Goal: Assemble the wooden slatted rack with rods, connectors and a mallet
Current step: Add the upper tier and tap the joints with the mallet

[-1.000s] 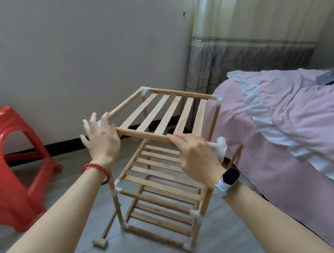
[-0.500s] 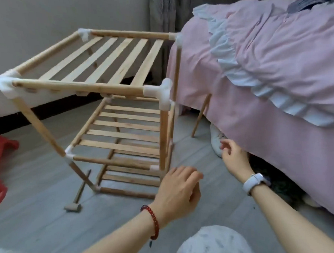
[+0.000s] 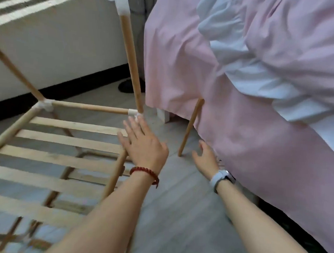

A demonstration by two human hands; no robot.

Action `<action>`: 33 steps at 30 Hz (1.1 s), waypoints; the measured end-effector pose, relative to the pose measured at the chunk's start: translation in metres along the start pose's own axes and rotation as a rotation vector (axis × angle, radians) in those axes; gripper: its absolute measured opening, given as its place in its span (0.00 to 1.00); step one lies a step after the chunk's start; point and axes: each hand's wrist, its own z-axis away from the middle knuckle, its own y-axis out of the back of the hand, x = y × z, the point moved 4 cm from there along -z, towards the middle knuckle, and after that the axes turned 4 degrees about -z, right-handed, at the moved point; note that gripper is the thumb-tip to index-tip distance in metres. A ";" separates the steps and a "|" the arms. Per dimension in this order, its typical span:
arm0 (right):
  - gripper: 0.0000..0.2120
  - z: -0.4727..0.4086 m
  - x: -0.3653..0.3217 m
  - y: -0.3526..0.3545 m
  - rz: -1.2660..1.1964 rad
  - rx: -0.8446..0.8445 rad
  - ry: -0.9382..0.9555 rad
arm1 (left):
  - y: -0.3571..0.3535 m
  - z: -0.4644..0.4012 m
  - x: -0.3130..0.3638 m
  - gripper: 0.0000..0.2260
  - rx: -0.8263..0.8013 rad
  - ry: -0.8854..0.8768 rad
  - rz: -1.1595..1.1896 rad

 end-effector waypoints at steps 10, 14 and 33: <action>0.15 -0.139 -0.023 -0.046 -0.266 0.164 -0.286 | -0.054 -0.023 -0.014 0.37 0.104 -0.071 -0.306; 0.06 -0.115 -0.020 -0.067 -0.240 0.024 -0.110 | -0.055 -0.030 -0.018 0.37 0.076 -0.067 -0.354; 0.06 0.143 -0.170 0.099 -0.457 0.117 0.386 | 0.183 0.098 0.004 0.12 0.045 -0.517 0.168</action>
